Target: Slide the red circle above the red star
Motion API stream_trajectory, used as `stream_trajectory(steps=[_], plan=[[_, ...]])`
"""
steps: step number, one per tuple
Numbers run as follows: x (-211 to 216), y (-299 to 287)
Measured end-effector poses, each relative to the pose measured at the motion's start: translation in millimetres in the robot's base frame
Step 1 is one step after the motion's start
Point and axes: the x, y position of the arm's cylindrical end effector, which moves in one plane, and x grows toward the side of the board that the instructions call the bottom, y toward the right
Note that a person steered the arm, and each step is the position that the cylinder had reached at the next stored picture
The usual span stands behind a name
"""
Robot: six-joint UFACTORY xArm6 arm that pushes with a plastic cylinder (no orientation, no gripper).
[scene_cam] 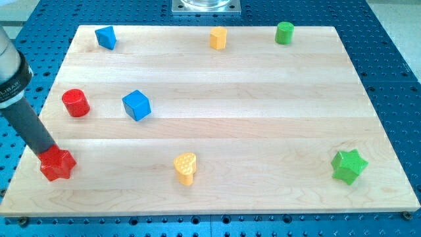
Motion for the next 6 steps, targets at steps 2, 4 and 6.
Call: stream_trajectory(steps=[2, 4, 6], plan=[[-132, -9], [-104, 30], [-94, 9]])
